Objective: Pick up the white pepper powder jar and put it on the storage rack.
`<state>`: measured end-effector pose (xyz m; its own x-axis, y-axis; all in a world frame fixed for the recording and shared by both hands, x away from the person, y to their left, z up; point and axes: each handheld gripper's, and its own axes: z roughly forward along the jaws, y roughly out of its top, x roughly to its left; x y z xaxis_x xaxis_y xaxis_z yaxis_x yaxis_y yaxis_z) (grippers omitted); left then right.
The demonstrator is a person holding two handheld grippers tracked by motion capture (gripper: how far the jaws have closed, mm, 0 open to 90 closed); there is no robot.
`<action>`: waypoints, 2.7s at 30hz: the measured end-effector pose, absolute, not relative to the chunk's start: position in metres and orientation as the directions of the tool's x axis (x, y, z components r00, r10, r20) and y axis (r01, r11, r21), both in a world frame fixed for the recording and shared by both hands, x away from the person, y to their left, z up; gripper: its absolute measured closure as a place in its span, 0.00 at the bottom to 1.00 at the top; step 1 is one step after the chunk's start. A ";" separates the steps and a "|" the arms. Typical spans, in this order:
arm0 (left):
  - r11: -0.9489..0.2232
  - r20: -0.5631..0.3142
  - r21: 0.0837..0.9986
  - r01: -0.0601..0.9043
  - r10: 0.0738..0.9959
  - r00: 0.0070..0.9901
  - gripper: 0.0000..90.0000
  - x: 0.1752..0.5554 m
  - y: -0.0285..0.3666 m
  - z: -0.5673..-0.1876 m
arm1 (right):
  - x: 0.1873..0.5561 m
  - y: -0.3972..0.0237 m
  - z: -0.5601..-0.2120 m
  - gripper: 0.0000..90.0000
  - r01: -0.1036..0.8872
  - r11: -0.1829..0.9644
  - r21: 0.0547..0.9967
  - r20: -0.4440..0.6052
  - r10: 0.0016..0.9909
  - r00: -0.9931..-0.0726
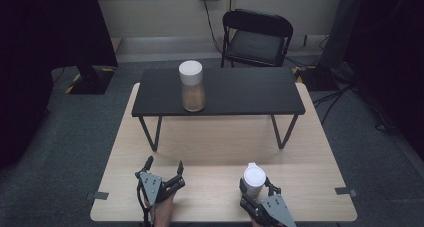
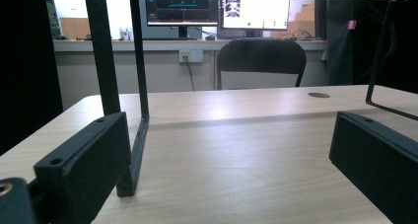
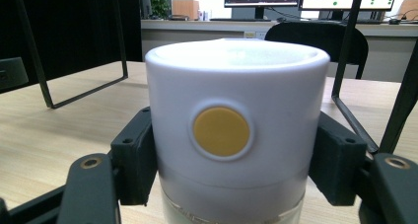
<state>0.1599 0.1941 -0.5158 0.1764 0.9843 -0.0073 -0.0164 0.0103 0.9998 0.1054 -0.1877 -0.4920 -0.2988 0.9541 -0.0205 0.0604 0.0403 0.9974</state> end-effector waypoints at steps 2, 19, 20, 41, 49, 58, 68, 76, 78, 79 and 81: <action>0.011 -0.007 1.000 -0.017 0.984 0.176 0.02 0.160 0.194 -0.516 | 0.106 -0.188 -0.491 0.34 0.060 0.039 0.997 -0.020 0.954 -0.300; 0.011 -0.008 1.000 -0.017 0.984 0.177 0.02 0.160 0.194 -0.516 | 0.108 -0.193 -0.476 0.34 0.053 0.034 0.998 -0.015 0.947 -0.322; 0.011 -0.008 1.000 -0.017 0.984 0.177 0.02 0.160 0.194 -0.516 | 0.108 -0.193 -0.475 0.34 0.053 0.032 0.998 -0.013 0.946 -0.325; 0.011 -0.008 1.000 -0.016 0.984 0.175 0.02 0.160 0.194 -0.516 | 0.114 -0.196 -0.454 0.34 0.050 0.058 0.997 -0.038 0.940 -0.340; 0.010 -0.007 1.000 -0.016 0.984 0.175 0.02 0.160 0.194 -0.516 | 0.118 -0.198 -0.443 0.34 0.059 0.059 0.997 -0.034 0.936 -0.351; 0.010 -0.007 1.000 -0.016 0.984 0.175 0.02 0.160 0.194 -0.516 | 0.124 -0.199 -0.429 0.34 0.058 0.081 0.995 -0.055 0.931 -0.360; 0.010 -0.007 1.000 -0.016 0.984 0.176 0.02 0.160 0.194 -0.516 | 0.132 -0.203 -0.415 0.34 0.057 0.068 0.996 -0.042 0.929 -0.368; 0.010 -0.007 1.000 -0.016 0.984 0.176 0.02 0.160 0.194 -0.516 | 0.140 -0.207 -0.398 0.34 0.068 0.058 0.996 -0.029 0.928 -0.373; 0.010 -0.007 1.000 -0.016 0.984 0.175 0.02 0.160 0.194 -0.516 | 0.142 -0.208 -0.394 0.34 0.070 0.059 0.996 -0.029 0.927 -0.374; 0.010 -0.007 1.000 -0.016 0.984 0.175 0.02 0.160 0.194 -0.516 | 0.143 -0.209 -0.393 0.34 0.069 0.061 0.996 -0.031 0.927 -0.375; 0.010 -0.007 1.000 -0.016 0.984 0.175 0.02 0.160 0.194 -0.516 | 0.145 -0.209 -0.389 0.34 0.070 0.060 0.996 -0.029 0.925 -0.378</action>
<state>0.1599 0.1939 -0.5157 0.1754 0.9845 -0.0070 -0.0163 0.0100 0.9998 0.1452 -0.2094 -0.3893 -0.3777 0.9255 -0.0290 0.0704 0.0600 0.9957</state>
